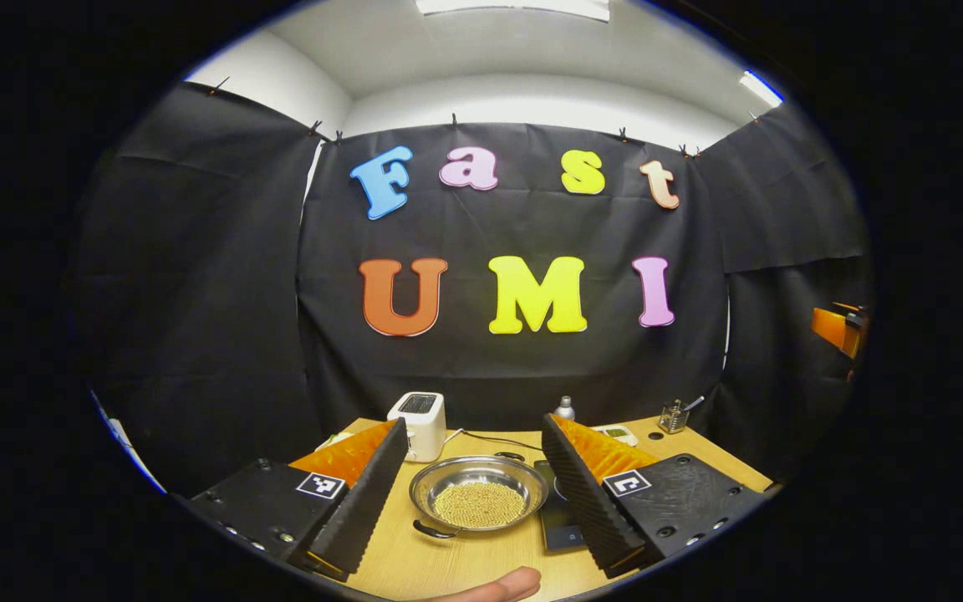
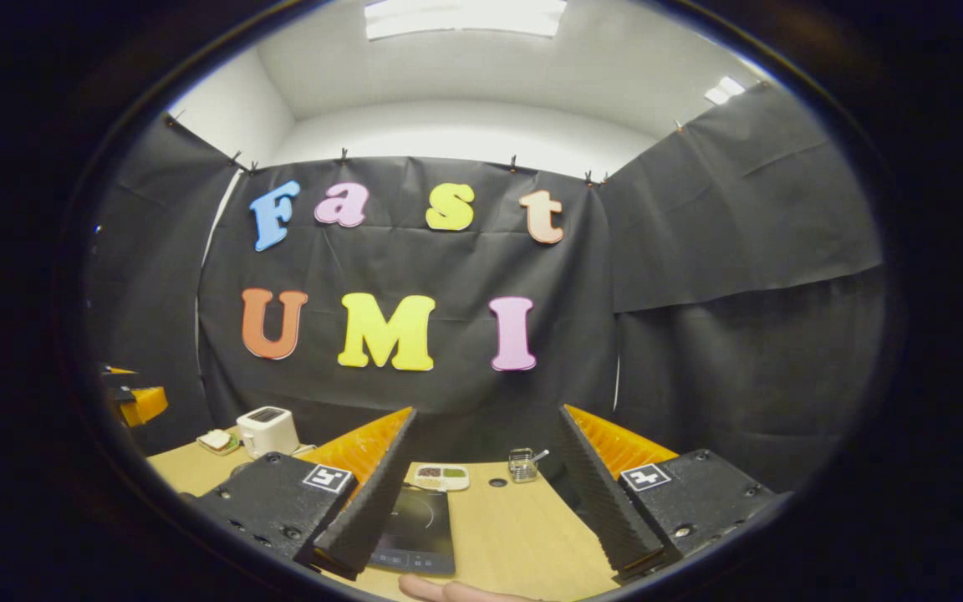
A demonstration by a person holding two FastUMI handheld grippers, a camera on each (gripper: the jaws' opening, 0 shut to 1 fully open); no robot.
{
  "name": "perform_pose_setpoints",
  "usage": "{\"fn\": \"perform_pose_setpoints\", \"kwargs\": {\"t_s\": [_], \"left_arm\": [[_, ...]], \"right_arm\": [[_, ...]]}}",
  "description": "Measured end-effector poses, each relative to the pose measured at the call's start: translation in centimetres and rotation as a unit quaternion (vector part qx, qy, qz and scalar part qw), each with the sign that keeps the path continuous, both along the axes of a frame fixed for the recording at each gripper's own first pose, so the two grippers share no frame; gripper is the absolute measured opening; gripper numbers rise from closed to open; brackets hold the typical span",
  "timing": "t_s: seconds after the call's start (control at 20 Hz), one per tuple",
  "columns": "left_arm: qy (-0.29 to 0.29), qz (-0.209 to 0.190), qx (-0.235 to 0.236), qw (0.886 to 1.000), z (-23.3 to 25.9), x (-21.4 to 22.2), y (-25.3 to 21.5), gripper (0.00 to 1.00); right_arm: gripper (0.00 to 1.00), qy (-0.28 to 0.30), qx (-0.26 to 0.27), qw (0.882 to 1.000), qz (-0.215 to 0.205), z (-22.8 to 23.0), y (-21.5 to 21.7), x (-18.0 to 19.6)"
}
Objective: First push the handle of the pot to place it horizontally, then grasp the pot with both hands and set it on the induction cooktop.
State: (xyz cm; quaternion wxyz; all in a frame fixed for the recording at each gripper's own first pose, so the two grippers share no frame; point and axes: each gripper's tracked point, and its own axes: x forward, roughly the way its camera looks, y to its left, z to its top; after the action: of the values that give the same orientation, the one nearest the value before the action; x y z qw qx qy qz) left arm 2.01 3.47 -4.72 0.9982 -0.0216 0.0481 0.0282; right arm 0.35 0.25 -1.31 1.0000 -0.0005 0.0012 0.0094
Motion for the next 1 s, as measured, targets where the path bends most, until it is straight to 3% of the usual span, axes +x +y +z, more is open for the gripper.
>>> {"fn": "perform_pose_setpoints", "kwargs": {"t_s": [0.2, 0.25, 0.3, 0.35, 0.4, 0.45, 0.55, 0.65, 0.8, 0.85, 1.0], "left_arm": [[0.021, 0.007, -0.021, 1.000, -2.2, 0.6, 0.7, 0.96], [0.026, 0.011, -0.033, 0.999, -2.6, 0.8, 0.9, 0.88], [0.038, 0.023, -0.043, 0.998, -3.2, 0.8, 1.3, 0.96], [0.057, 0.016, -0.054, 0.997, -4.2, 0.6, 0.9, 0.94], [0.068, -0.005, -0.065, 0.996, -4.8, 1.0, 0.1, 0.89], [0.082, -0.016, -0.074, 0.994, -5.7, 0.8, -0.6, 0.70], [0.092, -0.019, -0.059, 0.994, -6.6, 1.1, -0.2, 0.62], [0.096, -0.040, -0.045, 0.994, -7.3, 1.7, -0.6, 0.64], [0.121, -0.035, -0.028, 0.992, -9.6, 3.1, -0.3, 0.04], [0.128, -0.036, -0.021, 0.991, -10.3, 2.9, -0.1, 0.00], [0.164, -0.048, -0.008, 0.985, -12.8, 3.4, -0.6, 0.00]], "right_arm": [[0.98, 0.002, -0.001, 1.000, 0.001, -0.4, 0.2, 0.3], [0.98, 0.002, -0.001, 1.000, 0.003, -0.5, 0.3, 0.3], [0.98, 0.003, 0.000, 1.000, 0.005, -0.7, 0.4, 0.3], [0.98, 0.004, 0.000, 1.000, 0.005, -0.9, 0.4, 0.4], [0.98, 0.005, -0.001, 1.000, 0.006, -1.0, 0.4, 0.6], [0.98, 0.006, -0.002, 1.000, 0.006, -1.1, 0.5, 0.6], [0.98, 0.009, -0.001, 1.000, 0.005, -1.3, 0.5, 0.8], [0.98, 0.009, 0.001, 1.000, 0.006, -1.4, 0.6, 0.9], [0.98, 0.012, 0.003, 1.000, 0.005, -1.8, 0.5, 1.3], [0.98, 0.013, 0.003, 1.000, 0.005, -1.8, 0.5, 1.4], [0.98, 0.017, 0.002, 1.000, 0.004, -2.4, 0.5, 1.8]]}}
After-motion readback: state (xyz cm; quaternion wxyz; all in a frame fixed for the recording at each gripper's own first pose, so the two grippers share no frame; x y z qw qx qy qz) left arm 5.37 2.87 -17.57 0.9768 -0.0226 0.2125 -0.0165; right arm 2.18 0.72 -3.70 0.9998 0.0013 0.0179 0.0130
